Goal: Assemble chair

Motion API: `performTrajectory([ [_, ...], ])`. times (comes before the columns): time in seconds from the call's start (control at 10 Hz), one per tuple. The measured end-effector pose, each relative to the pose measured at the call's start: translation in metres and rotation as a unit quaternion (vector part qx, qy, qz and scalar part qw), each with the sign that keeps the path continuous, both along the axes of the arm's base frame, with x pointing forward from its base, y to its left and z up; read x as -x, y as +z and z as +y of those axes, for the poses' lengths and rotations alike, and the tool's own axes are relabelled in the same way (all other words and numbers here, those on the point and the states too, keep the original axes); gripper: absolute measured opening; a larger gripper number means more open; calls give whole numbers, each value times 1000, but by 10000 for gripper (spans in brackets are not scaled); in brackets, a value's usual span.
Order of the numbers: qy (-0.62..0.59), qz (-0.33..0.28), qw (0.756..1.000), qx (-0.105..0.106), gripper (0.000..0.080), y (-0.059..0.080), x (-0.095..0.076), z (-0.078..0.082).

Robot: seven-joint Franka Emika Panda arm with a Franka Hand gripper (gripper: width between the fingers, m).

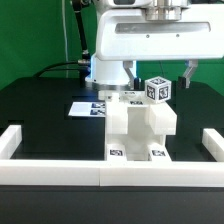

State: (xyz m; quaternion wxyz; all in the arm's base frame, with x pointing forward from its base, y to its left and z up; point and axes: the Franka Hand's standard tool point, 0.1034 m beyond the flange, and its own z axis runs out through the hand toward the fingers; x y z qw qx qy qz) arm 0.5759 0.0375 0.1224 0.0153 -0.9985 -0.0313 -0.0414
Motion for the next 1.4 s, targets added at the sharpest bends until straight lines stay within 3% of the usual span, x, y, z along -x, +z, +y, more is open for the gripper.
performTrajectory([
  [0.5,33,-1,999,2,649,2,-3,-1],
  [0.6,33,-1,999,2,536,2,-3,-1],
  [0.7,33,-1,999,2,355,2,-3,-1],
  [0.8,26,-1,1000,2,355,2,-3,-1],
  [0.9,26,-1,1000,2,284,2,-3,-1],
  [1.4,-135,5,991,-12,284,2,-3,-1],
])
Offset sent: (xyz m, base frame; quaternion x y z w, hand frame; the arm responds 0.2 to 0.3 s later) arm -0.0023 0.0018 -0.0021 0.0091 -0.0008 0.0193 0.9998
